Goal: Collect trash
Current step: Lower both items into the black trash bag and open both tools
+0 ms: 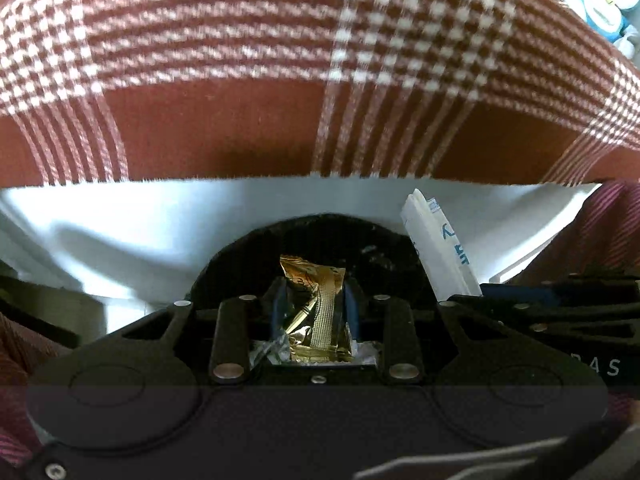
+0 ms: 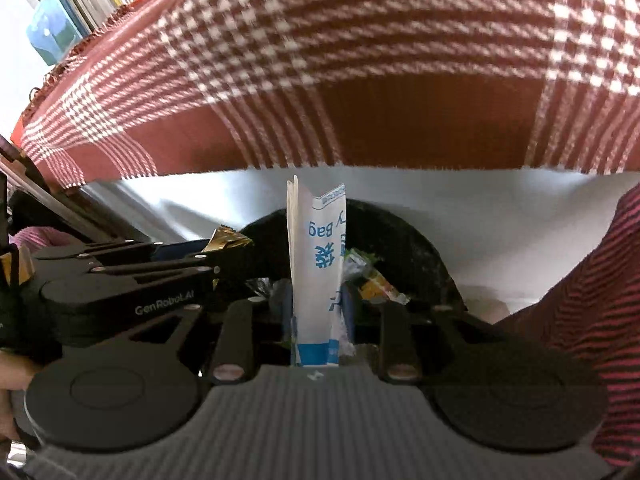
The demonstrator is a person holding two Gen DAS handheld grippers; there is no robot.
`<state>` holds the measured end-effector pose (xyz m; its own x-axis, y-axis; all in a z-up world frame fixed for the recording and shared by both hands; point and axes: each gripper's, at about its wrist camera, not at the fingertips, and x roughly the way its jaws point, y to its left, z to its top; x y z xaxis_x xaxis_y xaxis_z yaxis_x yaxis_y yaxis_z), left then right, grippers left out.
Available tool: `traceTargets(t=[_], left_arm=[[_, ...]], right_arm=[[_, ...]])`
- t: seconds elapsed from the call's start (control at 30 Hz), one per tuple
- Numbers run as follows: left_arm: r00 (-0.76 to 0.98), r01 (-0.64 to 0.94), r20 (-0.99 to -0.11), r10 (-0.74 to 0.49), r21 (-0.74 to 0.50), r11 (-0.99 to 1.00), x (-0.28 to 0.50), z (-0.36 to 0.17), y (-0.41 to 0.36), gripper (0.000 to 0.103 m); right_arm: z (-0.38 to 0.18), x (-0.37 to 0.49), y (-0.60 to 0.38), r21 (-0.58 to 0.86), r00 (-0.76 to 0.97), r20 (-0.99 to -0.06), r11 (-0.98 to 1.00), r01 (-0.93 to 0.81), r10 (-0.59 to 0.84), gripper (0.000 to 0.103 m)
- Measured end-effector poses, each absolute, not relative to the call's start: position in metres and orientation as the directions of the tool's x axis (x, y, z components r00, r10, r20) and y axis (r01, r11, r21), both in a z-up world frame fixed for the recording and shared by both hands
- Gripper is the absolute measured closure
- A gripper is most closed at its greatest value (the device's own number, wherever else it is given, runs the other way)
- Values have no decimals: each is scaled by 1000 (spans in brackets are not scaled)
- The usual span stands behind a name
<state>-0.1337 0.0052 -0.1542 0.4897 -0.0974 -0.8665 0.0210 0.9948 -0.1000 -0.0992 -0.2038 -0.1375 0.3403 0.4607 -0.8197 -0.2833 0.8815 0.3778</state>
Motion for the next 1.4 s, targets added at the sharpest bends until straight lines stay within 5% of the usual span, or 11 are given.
traceTargets(t=[0.7, 1.4], left_arm=[[436, -12, -897, -75, -90, 996, -116, -187, 18, 52], [412, -68, -909, -63, -100, 993, -117, -189, 23, 34]], right_arm=[[-151, -94, -200, 379, 325, -830, 886, -267, 453, 38], [-150, -93, -200, 355, 346, -832, 896, -267, 433, 22]])
